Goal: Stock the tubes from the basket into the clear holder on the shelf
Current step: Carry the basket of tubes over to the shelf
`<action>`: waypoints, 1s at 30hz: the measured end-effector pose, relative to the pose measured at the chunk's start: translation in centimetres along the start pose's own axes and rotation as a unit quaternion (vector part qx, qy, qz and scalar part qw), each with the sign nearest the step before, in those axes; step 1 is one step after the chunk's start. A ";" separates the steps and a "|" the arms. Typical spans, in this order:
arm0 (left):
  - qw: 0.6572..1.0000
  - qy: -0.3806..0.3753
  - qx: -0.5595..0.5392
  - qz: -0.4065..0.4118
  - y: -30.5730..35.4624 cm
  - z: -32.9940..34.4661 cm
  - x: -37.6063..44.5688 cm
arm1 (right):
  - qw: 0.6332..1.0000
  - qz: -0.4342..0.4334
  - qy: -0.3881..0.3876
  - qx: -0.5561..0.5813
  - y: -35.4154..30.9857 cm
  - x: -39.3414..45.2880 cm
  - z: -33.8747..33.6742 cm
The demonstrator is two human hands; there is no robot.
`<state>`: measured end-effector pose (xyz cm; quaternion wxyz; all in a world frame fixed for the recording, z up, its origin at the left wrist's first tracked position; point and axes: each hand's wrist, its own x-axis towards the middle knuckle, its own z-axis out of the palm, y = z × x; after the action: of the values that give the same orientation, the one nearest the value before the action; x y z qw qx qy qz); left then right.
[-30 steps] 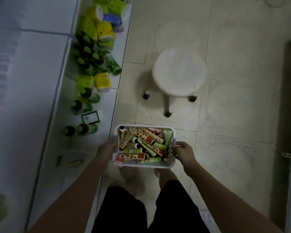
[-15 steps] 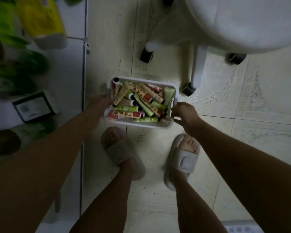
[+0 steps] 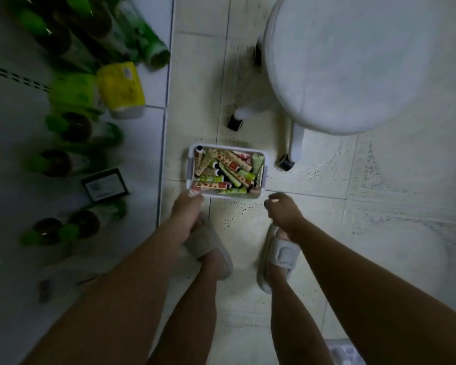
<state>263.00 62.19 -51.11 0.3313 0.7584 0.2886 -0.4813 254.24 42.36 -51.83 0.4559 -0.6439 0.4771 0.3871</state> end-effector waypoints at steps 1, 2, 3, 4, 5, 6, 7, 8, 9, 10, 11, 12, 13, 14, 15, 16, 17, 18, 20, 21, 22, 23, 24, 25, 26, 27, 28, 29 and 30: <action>1.000 -0.013 0.025 0.008 0.7 -0.7 -3.6 | 0.998 -0.017 -0.023 -0.060 -1.0 -3.2 -0.6; 0.997 -0.033 0.060 0.022 1.3 -1.8 -7.5 | 0.992 -0.041 -0.039 -0.116 -2.1 -6.7 -1.4; 0.992 -0.051 0.104 0.049 2.4 -2.5 -11.1 | 0.983 -0.071 -0.045 -0.162 -3.5 -10.3 -2.4; 0.983 -0.070 0.150 0.080 3.5 -3.8 -14.7 | 0.973 -0.103 -0.044 -0.201 -5.1 -14.0 -3.6; 0.972 -0.087 0.189 0.111 4.7 -5.1 -17.9 | 0.963 -0.132 -0.038 -0.233 -6.5 -17.7 -4.8; 0.962 -0.098 0.215 0.135 6.1 -6.5 -21.2 | 0.952 -0.159 -0.029 -0.259 -8.0 -21.0 -6.2; 0.956 -0.092 0.227 0.160 7.5 -7.9 -24.0 | 0.943 -0.182 -0.018 -0.279 -9.4 -24.1 -7.6; 0.956 -0.078 0.225 0.170 8.8 -9.4 -27.0 | 0.935 -0.201 -0.004 -0.293 -10.7 -26.8 -8.9; 0.958 -0.053 0.216 0.184 9.9 -10.6 -29.7 | 0.929 -0.218 0.012 -0.299 -11.8 -29.2 -10.0; 0.960 -0.027 0.204 0.191 10.8 -11.8 -32.4 | 0.924 -0.235 0.024 -0.300 -12.9 -31.4 -10.9; 0.962 -0.010 0.192 0.194 11.4 -12.7 -34.5 | 0.918 -0.253 0.028 -0.303 -13.8 -33.4 -11.5; 0.965 0.005 0.182 0.191 11.7 -13.6 -36.6 | 0.911 -0.271 0.024 -0.311 -14.6 -35.3 -11.9; 0.967 0.022 0.167 0.190 11.9 -14.4 -38.5 | 0.899 -0.290 0.013 -0.327 -15.4 -37.0 -12.1; 0.971 0.042 0.141 0.186 11.9 -15.2 -40.6 | 0.884 -0.312 0.000 -0.349 -16.2 -38.6 -12.1; 0.975 0.063 0.108 0.185 11.7 -16.0 -42.4 | 0.865 -0.335 -0.013 -0.374 -17.0 -40.2 -12.0; 0.977 0.085 0.073 0.184 11.2 -16.7 -44.3 | 0.844 -0.359 -0.025 -0.397 -17.8 -41.7 -11.9; 0.976 0.109 0.038 0.185 10.6 -17.3 -46.1 | 0.824 -0.383 -0.036 -0.416 -18.6 -43.3 -11.7; 0.974 0.133 0.006 0.184 9.8 -17.8 -47.7 | 0.802 -0.408 -0.046 -0.433 -19.6 -44.7 -11.7; 0.965 0.185 -0.053 0.176 7.6 -18.6 -50.7 | 0.752 -0.457 -0.064 -0.471 -21.2 -47.8 -11.5; 0.959 0.212 -0.072 0.171 6.4 -18.8 -52.3 | 0.725 -0.479 -0.072 -0.490 -22.1 -49.3 -11.2; 0.954 0.240 -0.082 0.160 5.0 -18.9 -53.8 | 0.697 -0.501 -0.079 -0.508 -22.9 -50.9 -10.7; 0.947 0.271 -0.093 0.148 3.5 -18.9 -55.2 | 0.670 -0.521 -0.087 -0.521 -23.5 -52.5 -10.0; 0.941 0.295 -0.103 0.130 2.0 -18.9 -56.7 | 0.643 -0.541 -0.094 -0.533 -24.0 -54.0 -9.2; 0.936 0.312 -0.117 0.112 0.2 -18.9 -58.1 | 0.618 -0.556 -0.105 -0.546 -24.2 -55.7 -8.1; 0.931 0.329 -0.128 0.090 -1.5 -18.7 -59.8 | 0.596 -0.566 -0.119 -0.557 -24.1 -57.4 -6.9; 0.923 0.354 -0.135 0.070 -3.5 -18.6 -61.6 | 0.575 -0.575 -0.136 -0.566 -23.6 -59.3 -5.5; 0.910 0.377 -0.169 0.047 -5.5 -18.5 -63.4 | 0.554 -0.586 -0.153 -0.571 -23.0 -61.1 -3.9; 0.892 0.402 -0.204 0.029 -7.6 -18.3 -65.2 | 0.531 -0.597 -0.170 -0.577 -22.2 -62.9 -2.4; 0.875 0.425 -0.231 0.008 -9.7 -18.0 -67.0 | 0.502 -0.613 -0.184 -0.582 -21.2 -64.7 -0.9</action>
<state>240.54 74.21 14.13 0.3462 0.7940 0.4988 -0.0293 258.92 61.10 13.46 0.1794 -0.8098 -0.4643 0.3107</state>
